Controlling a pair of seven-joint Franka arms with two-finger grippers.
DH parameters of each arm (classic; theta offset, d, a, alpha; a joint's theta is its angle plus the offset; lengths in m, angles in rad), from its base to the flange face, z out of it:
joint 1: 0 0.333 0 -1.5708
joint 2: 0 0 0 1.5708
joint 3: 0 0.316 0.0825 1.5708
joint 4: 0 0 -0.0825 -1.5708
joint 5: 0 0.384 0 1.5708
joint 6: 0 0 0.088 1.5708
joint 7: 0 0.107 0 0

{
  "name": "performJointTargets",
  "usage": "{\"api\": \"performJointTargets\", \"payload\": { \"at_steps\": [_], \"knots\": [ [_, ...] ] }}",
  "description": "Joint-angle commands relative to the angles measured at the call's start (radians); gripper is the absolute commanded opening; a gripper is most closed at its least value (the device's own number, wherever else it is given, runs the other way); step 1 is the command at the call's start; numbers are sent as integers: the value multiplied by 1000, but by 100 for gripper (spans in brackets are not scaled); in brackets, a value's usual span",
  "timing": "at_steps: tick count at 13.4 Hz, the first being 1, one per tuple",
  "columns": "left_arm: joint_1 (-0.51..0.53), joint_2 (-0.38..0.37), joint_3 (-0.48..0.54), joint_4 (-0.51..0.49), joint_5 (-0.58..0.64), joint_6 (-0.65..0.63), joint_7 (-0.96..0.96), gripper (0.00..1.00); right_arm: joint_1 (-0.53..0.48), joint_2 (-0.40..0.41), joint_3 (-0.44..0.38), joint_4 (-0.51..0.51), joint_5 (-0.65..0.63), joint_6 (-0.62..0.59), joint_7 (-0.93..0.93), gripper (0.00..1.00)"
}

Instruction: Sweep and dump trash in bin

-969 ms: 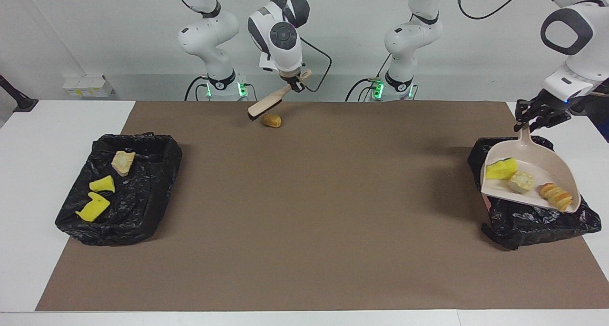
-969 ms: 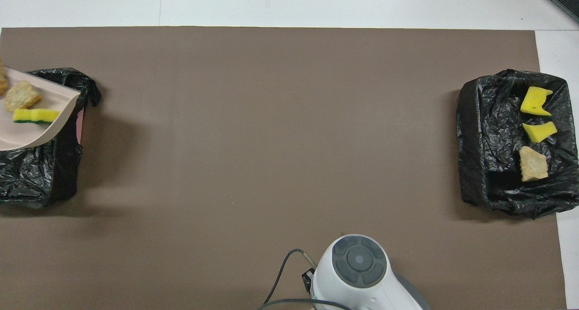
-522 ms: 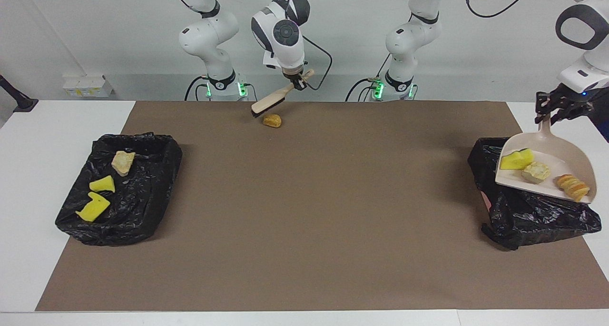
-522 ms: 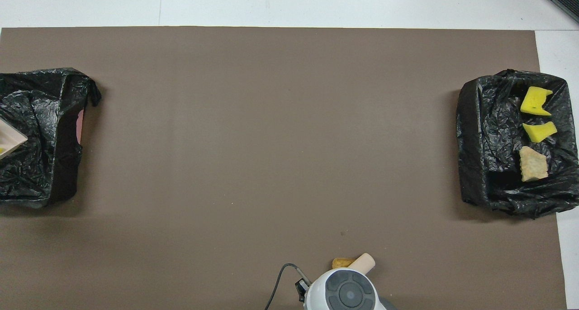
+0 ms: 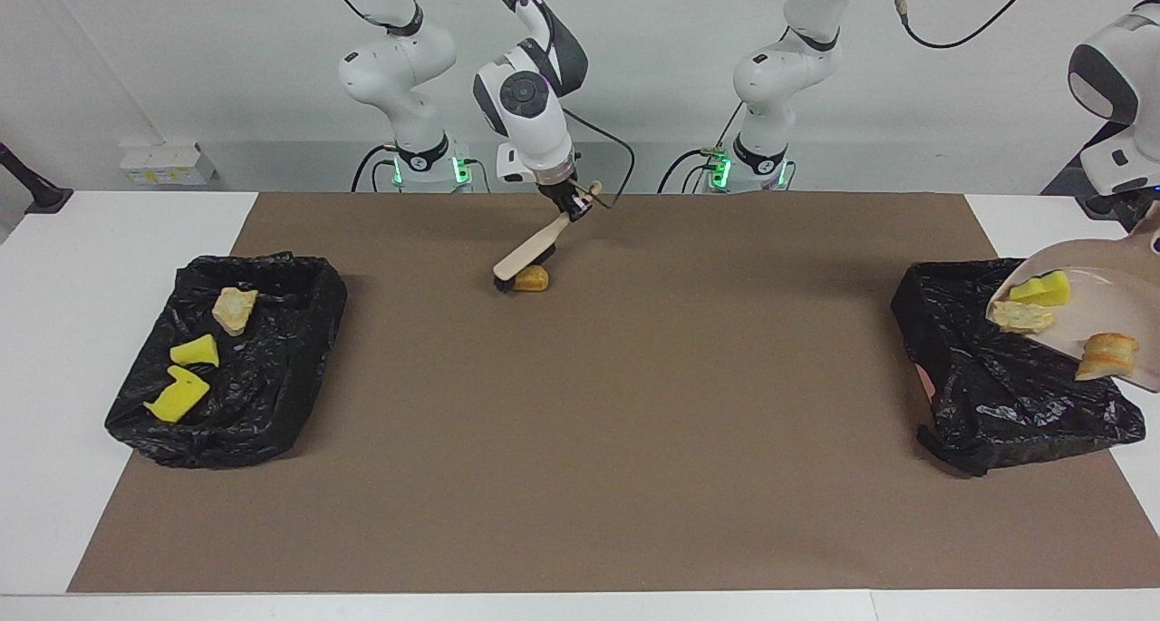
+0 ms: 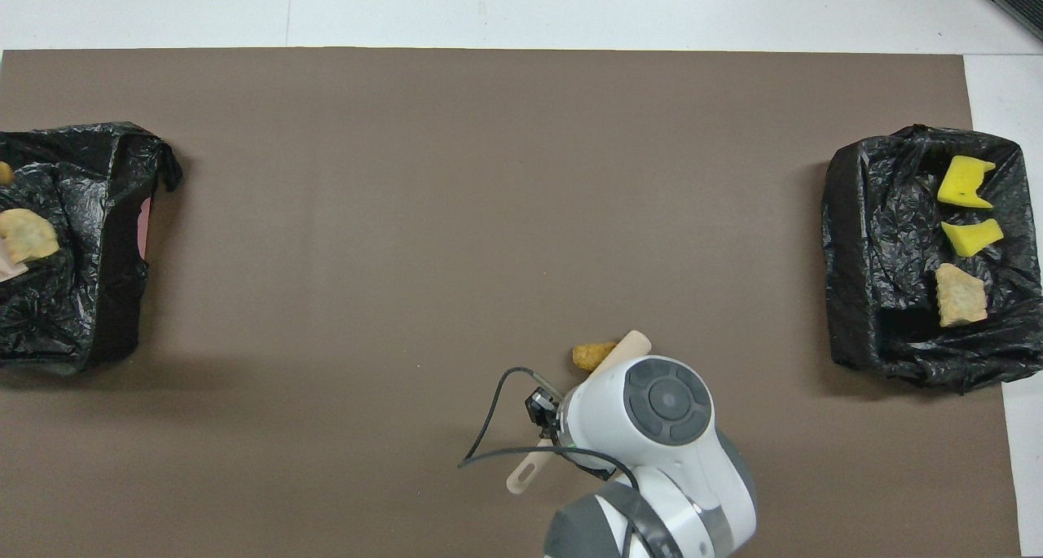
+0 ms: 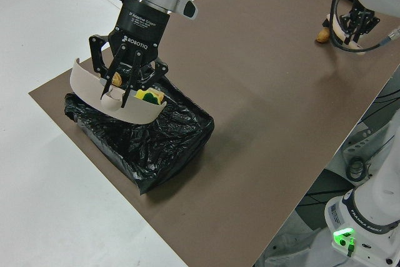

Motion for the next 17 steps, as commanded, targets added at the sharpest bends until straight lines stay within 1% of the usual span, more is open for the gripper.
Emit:
{"api": "performJointTargets", "payload": {
  "at_steps": [1,2,3,4,5,6,7,8,9,10,11,12,13,14,16,17],
  "knots": [
    [-24,-3,12,-5,73,-4,12,0,-46,96,2,183,-80,-123,-77,0],
    [-26,-3,12,-5,89,-10,12,0,-91,76,1,197,-92,-167,-144,0],
    [-47,-3,12,-2,141,-11,10,0,-129,52,1,203,-98,-209,-198,0],
    [-74,-2,11,5,216,-4,10,0,-142,47,-4,207,-101,-238,-247,0],
    [-114,12,9,8,247,-2,3,0,-152,47,-8,211,-126,-255,-292,0],
    [-151,17,9,8,249,-13,-3,0,-163,45,-7,211,-158,-263,-319,0],
    [-161,14,9,0,250,-13,-12,0,-174,45,-5,211,-176,-268,-344,0],
    [-165,6,6,-20,247,-11,-75,0,-189,45,-7,211,-186,-295,-422,0],
    [-191,0,11,-53,252,-19,-126,0,-212,45,-7,210,-195,-323,-515,0],
    [-194,-5,11,-61,261,-42,-132,0,-226,42,-7,205,-207,-343,-580,0],
    [-196,4,12,-43,270,-63,-134,0,-235,35,-7,191,-241,-352,-656,0],
    [-205,5,11,-40,275,-75,-166,0,-257,25,-5,175,-253,-354,-725,0],
    [-226,-2,11,-43,278,-123,-216,0,-273,22,-5,164,-256,-355,-779,0],
    [-227,-3,11,-48,300,-144,-226,0,-290,21,-5,164,-258,-364,-847,0],
    [-240,8,11,-26,424,-158,-220,0,-301,21,-4,164,-256,-380,-963,0],
    [-271,8,9,-22,469,-184,-220,0,-301,21,-4,164,-256,-381,-985,0]
  ]
}}
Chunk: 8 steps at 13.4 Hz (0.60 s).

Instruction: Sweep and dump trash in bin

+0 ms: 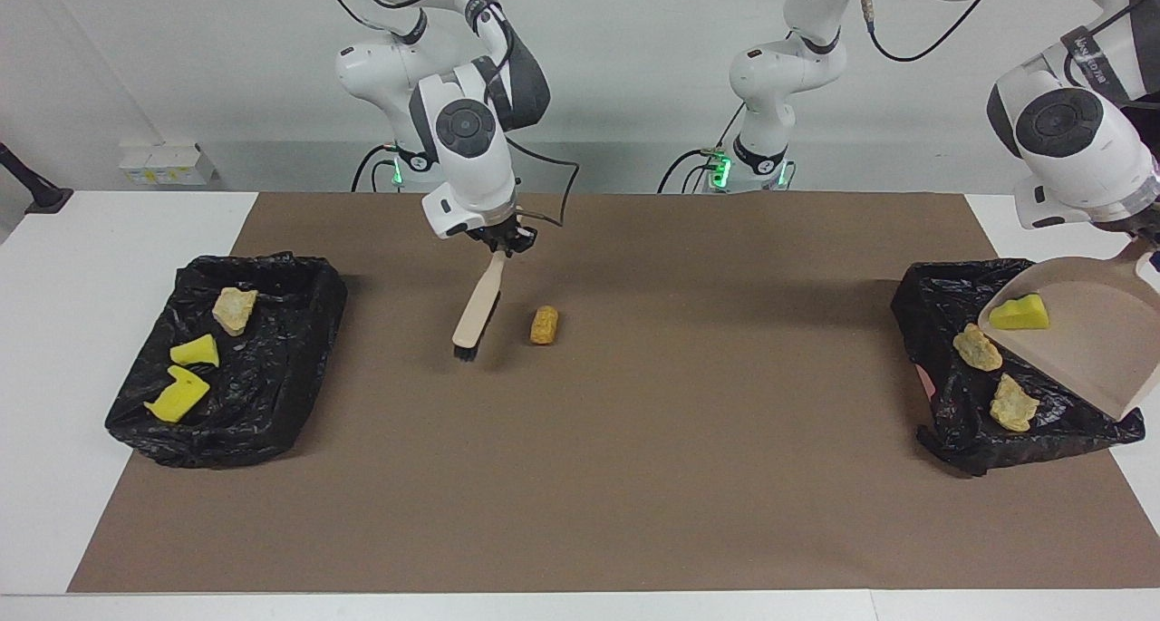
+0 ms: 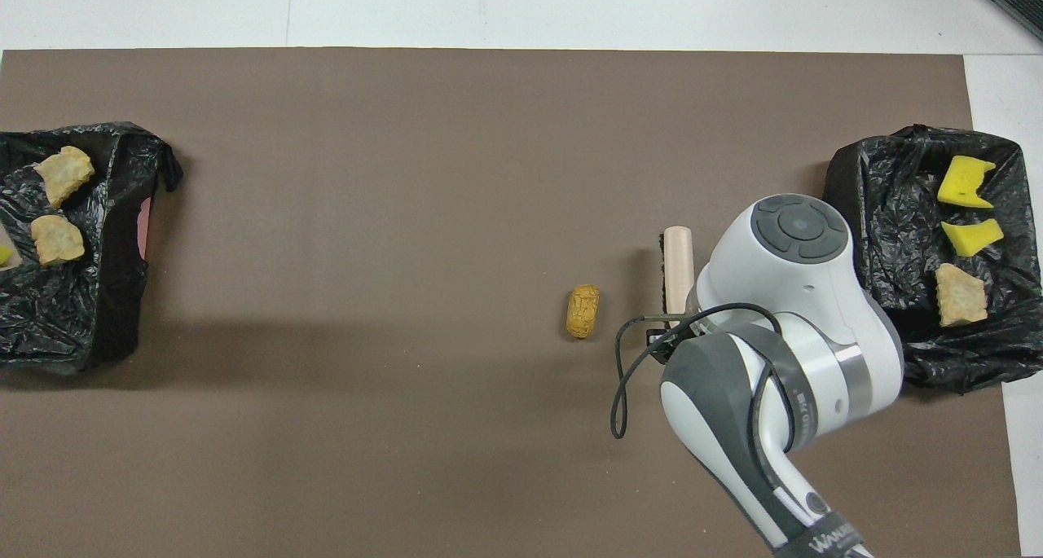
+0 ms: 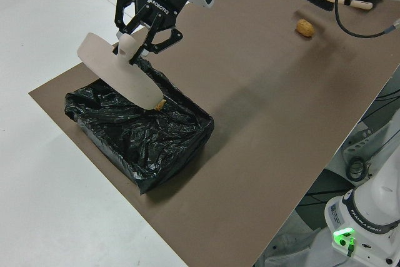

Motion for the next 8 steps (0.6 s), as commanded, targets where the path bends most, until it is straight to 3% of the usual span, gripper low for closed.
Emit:
{"api": "performJointTargets", "payload": {
  "at_steps": [1,4,6,8],
  "knots": [
    [-75,-5,11,10,91,-60,-21,0,-12,-31,13,-22,-19,-13,-71,0],
    [-104,-8,11,-8,92,-69,-30,0,-11,-42,13,-41,-19,-13,-117,0],
    [-104,-25,10,-51,12,-72,-134,0,-26,-73,12,-110,-16,57,-124,0],
    [-96,-40,11,-97,5,-80,-161,0,-46,-79,12,-137,-14,84,-124,0]
  ]
}}
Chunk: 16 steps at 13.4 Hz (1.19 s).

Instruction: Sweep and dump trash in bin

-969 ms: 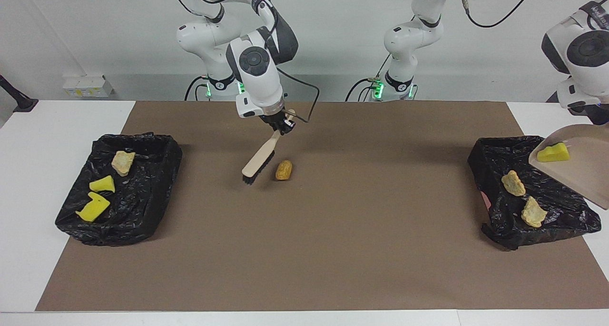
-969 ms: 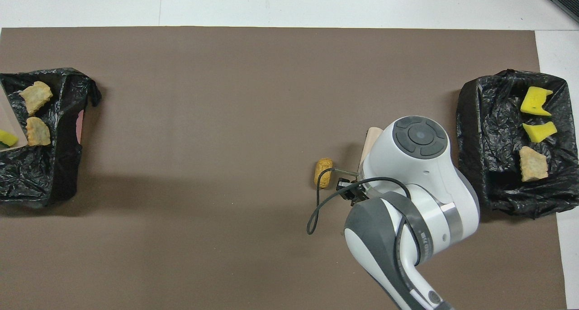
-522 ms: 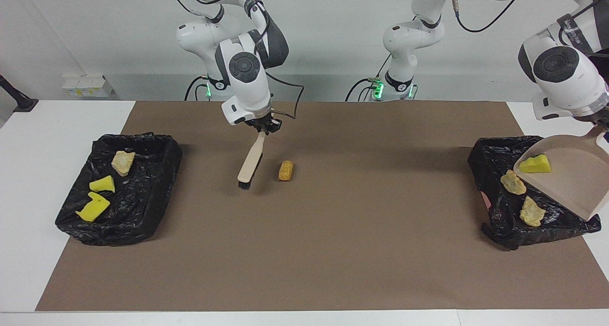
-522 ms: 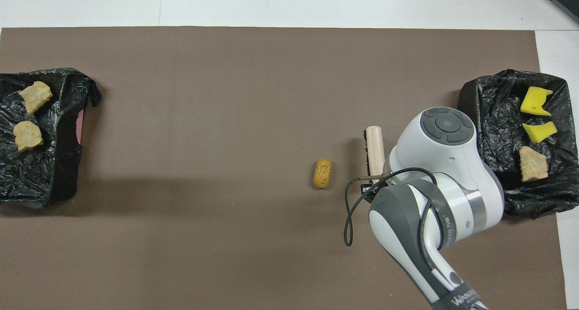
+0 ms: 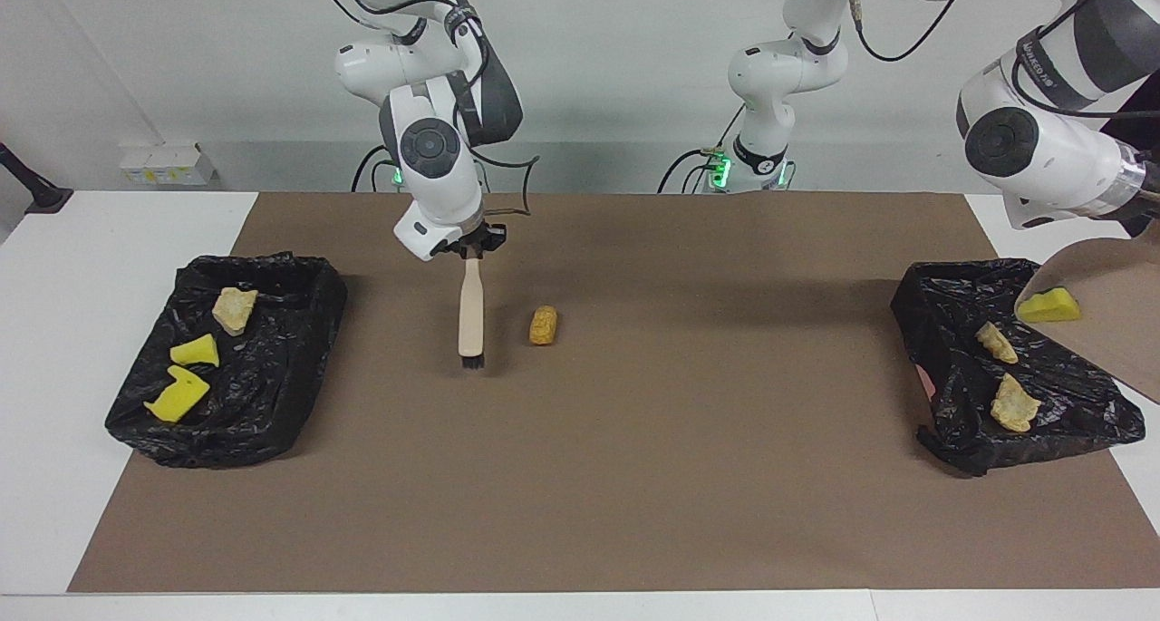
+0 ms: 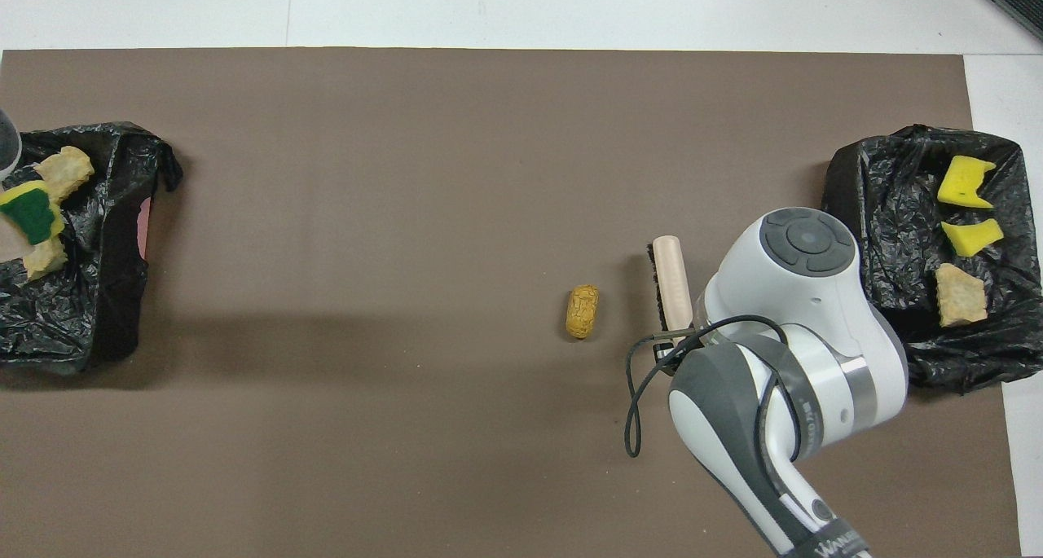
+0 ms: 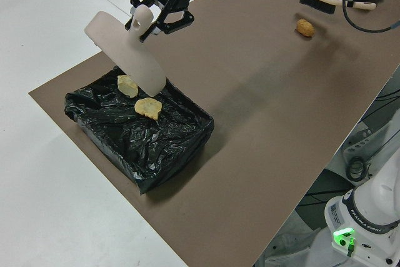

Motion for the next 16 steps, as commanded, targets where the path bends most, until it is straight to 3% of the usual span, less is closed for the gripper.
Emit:
{"api": "performJointTargets", "payload": {
  "at_steps": [1,5,8,12,16],
  "knots": [
    [-3,-29,14,-37,-12,-20,-38,0,-29,-46,9,-81,-14,45,-30,0],
    [12,-12,14,143,-62,-23,204,0,-19,-45,10,-84,-6,70,-21,0],
    [23,8,20,243,-385,-40,206,0,-13,-46,10,-84,-4,94,-26,0],
    [16,-15,19,225,-758,-57,183,0,6,-17,12,-98,-1,123,-7,0],
    [-137,-63,7,87,-907,-39,184,0,55,27,16,-103,0,187,61,0]
  ]
}}
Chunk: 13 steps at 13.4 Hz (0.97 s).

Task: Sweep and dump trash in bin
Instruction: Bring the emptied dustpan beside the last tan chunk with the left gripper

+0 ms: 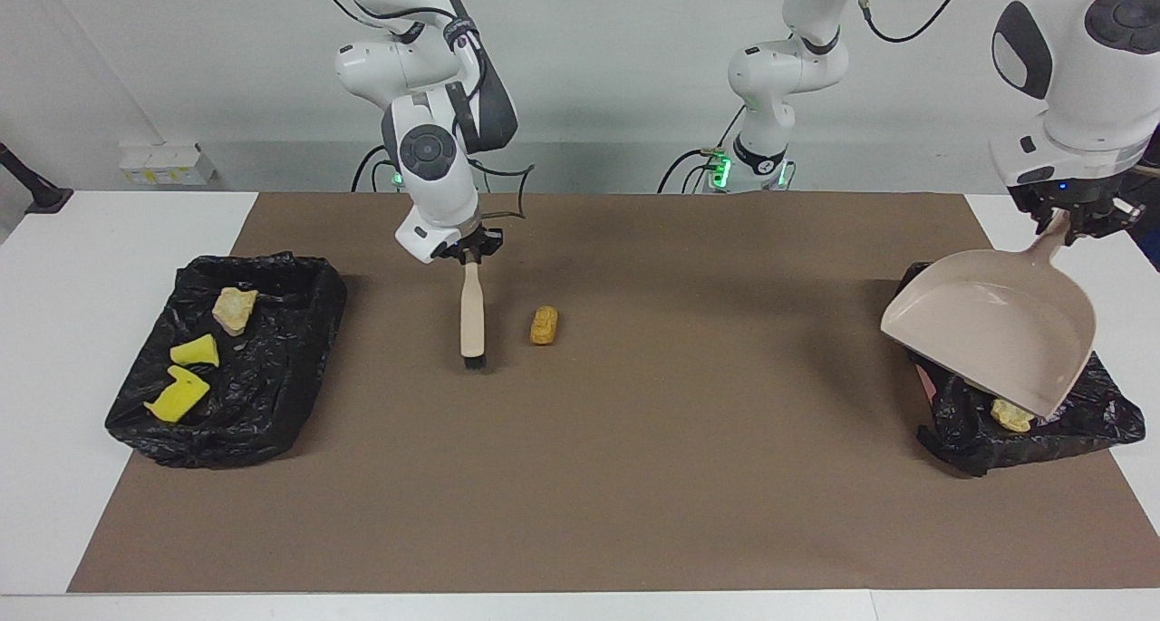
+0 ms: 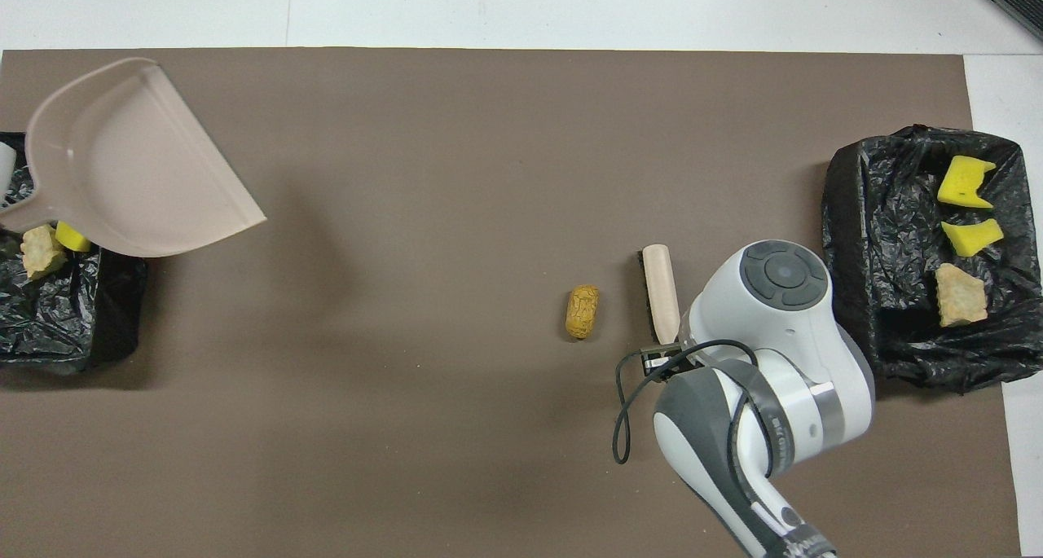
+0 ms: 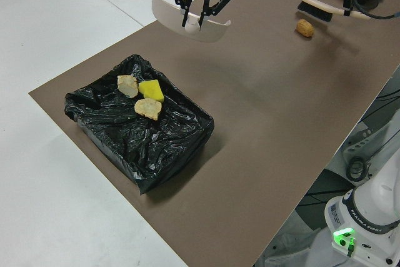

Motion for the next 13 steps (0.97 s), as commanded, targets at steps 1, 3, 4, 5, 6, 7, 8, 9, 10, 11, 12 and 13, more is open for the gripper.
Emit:
{"api": "performJointTargets", "payload": {
  "at_steps": [1,3,4,5,6,7,8,9,10,11,12,13],
  "knots": [
    [-141,-45,10,-114,-51,2,-12,0,29,25,3,-11,0,64,49,0],
    [-252,-45,11,-214,-65,34,-49,0,55,45,5,-10,1,92,81,0],
    [-263,-52,10,-260,-116,71,-52,0,61,59,5,-10,7,113,113,0],
    [-271,-57,10,-301,-177,90,-55,0,81,79,5,-8,24,133,127,0],
    [-307,-43,10,-341,-214,104,-58,0,96,88,5,-7,33,150,131,0],
    [-334,-34,11,-390,-225,152,-73,0,96,91,5,-5,38,153,137,0],
    [-358,-40,10,-454,-226,248,-106,0,96,91,5,-5,38,153,140,0],
    [-374,-38,10,-485,-226,296,-135,0,96,91,5,-5,38,153,140,0],
    [-383,-38,11,-505,-226,314,-159,0,96,91,5,-5,38,157,140,0],
    [-416,-41,13,-519,-226,332,-199,0,102,99,5,1,37,158,132,0],
    [-421,-40,13,-519,-225,350,-219,0,115,108,5,8,37,158,131,0],
    [-423,-40,13,-519,-225,351,-215,0,118,113,7,25,38,157,134,0]
  ]
}}
